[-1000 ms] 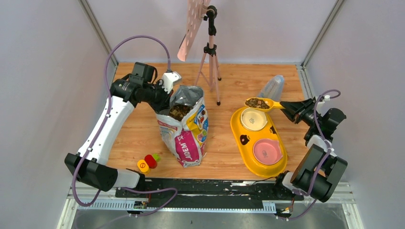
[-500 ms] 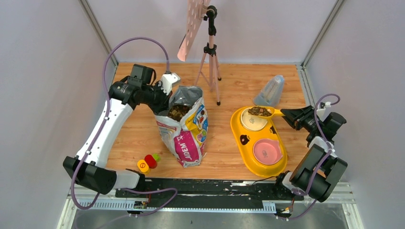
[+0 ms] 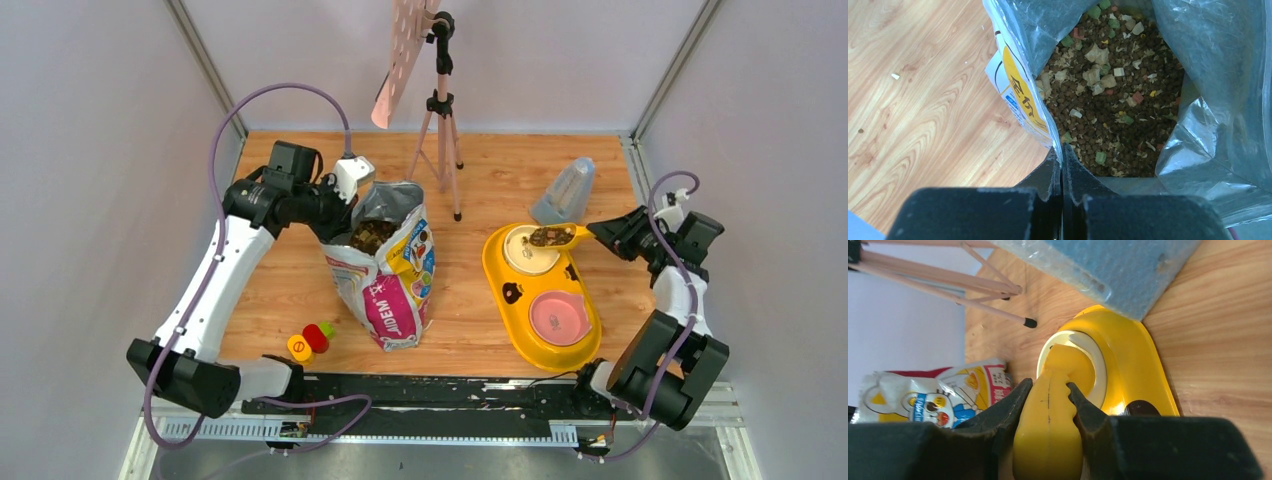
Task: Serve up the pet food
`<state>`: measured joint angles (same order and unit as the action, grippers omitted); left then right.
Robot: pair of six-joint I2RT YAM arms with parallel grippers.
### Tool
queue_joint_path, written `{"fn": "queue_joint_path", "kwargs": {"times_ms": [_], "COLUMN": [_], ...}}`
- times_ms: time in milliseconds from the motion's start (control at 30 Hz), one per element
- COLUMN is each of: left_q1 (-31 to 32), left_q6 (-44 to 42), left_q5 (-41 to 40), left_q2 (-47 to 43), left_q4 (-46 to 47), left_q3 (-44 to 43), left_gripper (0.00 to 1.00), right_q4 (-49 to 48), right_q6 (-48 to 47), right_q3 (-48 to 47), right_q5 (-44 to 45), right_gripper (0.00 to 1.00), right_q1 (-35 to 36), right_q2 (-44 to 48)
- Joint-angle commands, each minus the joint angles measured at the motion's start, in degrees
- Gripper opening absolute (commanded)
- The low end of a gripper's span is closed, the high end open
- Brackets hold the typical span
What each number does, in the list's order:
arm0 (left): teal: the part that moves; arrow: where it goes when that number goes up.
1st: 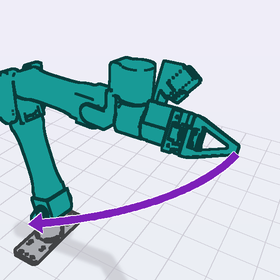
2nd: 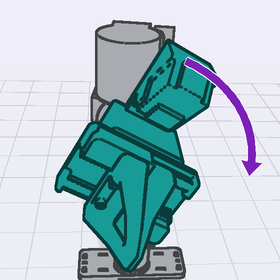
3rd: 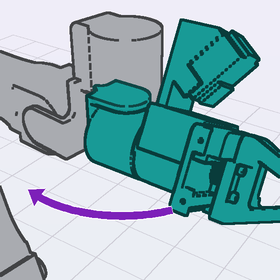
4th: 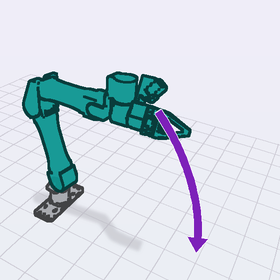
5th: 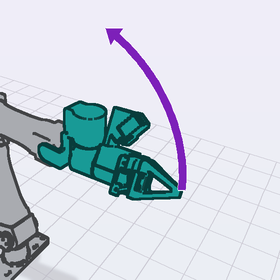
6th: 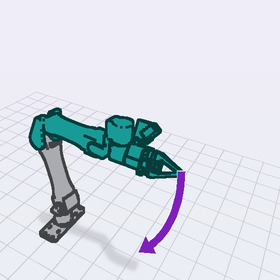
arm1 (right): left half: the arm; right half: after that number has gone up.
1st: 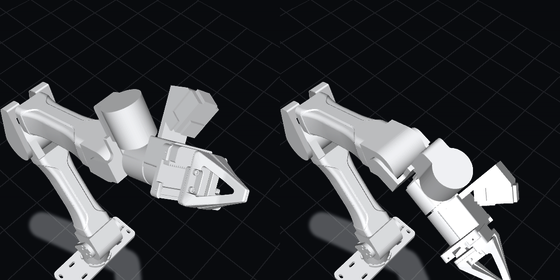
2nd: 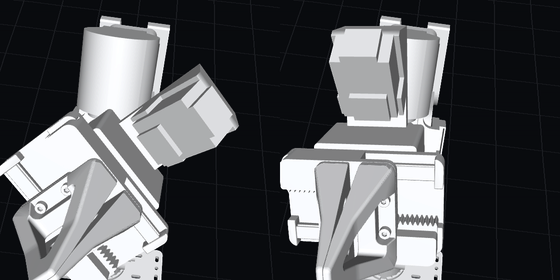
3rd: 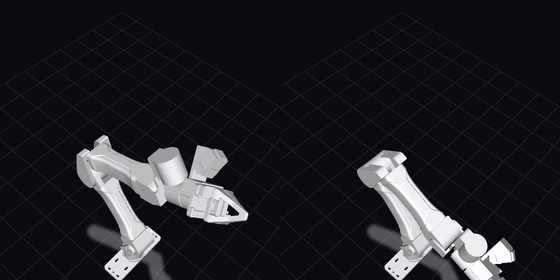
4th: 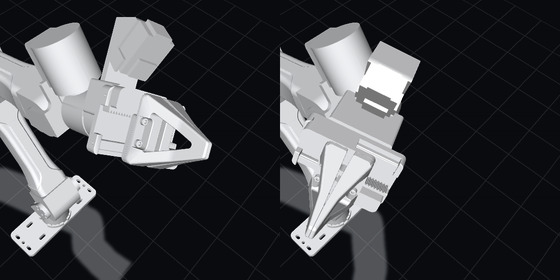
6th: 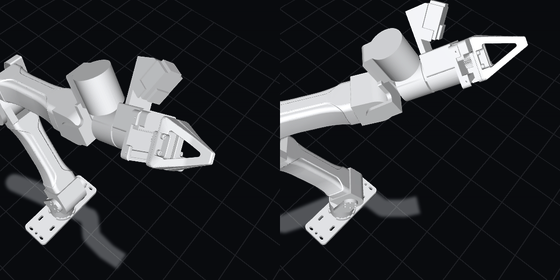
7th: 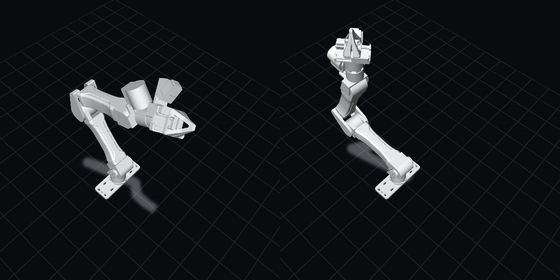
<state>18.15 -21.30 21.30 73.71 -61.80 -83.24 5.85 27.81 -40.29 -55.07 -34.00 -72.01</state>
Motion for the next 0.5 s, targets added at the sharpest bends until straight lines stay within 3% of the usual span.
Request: {"fn": "queue_joint_path", "kwargs": {"times_ms": [0, 467], "left_q1": [-0.4, -0.8], "left_q6": [-2.1, -2.3], "left_q5": [1.1, 1.5], "left_q2": [-4.4, -9.0], "left_q4": [2.0, 3.6], "left_q3": [2.3, 6.9], "left_gripper": [0.0, 0.0], "right_q4": [8.5, 20.5], "right_q6": [-12.3, -26.5], "right_q3": [-6.1, -16.7], "right_q5": [6.1, 21.6], "right_gripper": [0.0, 0.0], "right_q1": [4.7, 18.0], "right_q2": [0.0, 1.8]}}
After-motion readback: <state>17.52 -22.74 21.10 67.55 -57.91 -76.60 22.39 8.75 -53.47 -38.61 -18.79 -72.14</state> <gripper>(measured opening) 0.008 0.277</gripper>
